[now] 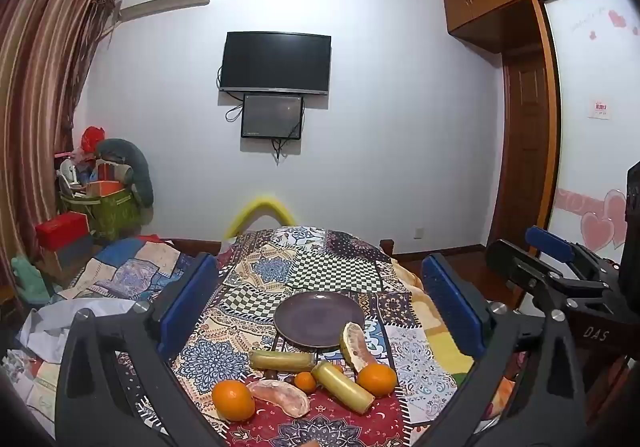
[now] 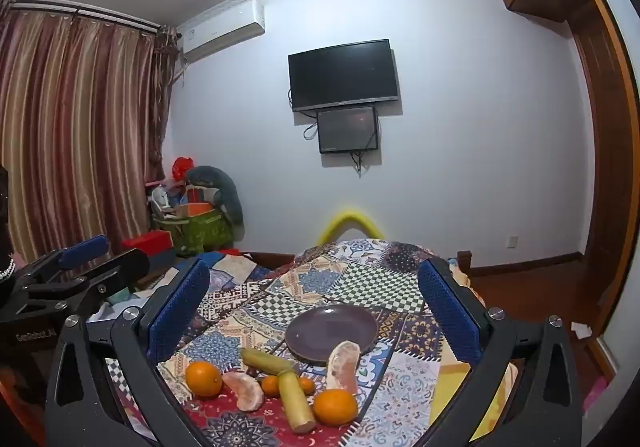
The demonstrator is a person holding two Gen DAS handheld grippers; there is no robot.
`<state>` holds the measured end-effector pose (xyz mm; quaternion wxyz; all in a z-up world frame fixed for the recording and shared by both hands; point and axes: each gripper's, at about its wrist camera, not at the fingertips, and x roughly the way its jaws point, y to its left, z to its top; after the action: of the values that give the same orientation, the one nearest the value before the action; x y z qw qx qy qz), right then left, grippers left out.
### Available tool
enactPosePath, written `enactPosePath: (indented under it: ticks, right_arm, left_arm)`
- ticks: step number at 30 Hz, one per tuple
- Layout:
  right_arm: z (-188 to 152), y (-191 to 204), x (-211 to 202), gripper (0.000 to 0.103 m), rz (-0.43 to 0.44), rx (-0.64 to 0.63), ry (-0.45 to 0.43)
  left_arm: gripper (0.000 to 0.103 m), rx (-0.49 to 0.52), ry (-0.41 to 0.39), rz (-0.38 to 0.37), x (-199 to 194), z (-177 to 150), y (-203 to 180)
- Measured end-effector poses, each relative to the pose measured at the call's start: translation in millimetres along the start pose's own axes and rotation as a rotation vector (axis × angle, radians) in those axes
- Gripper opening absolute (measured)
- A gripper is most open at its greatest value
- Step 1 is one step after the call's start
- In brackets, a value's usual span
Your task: Organize fruits
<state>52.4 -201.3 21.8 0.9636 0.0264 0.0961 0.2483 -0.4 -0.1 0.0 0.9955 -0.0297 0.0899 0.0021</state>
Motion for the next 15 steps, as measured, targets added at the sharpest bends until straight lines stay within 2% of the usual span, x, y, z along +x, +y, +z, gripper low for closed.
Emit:
enactPosePath:
  ticks: [15]
  right_arm:
    - [0.8,3.1,-2.1,0.103,0.001,0.01,-0.002]
  left_arm:
    - [0.103,-0.014,0.004,-0.011,0.1,2.2,2.5]
